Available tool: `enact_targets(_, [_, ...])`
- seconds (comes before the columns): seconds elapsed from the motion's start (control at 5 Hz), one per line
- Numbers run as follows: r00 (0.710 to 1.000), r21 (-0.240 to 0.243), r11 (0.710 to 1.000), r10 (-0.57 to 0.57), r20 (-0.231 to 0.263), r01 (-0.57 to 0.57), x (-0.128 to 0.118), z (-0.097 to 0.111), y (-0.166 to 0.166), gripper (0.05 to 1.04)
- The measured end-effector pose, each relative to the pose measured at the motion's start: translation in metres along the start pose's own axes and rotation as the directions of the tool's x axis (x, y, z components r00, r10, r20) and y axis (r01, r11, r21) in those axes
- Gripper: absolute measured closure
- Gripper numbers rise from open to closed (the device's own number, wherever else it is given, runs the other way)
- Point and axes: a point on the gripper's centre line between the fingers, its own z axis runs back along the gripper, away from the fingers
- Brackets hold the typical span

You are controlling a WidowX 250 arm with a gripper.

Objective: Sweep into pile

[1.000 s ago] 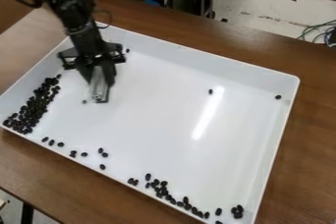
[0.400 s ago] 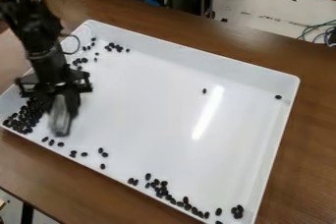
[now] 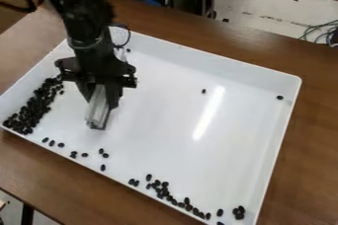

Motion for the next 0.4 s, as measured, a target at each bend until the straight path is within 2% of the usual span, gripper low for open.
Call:
enact_targets(0.2, [0.995,0.014,0.997,-0.073,-0.072,0.074,-0.0039,-0.0335,-0.0019,0.723])
enact_targets(0.4, [0.992,0.008,0.996,-0.091,-0.085,0.092,-0.0041,-0.0418,-0.0017,0.723])
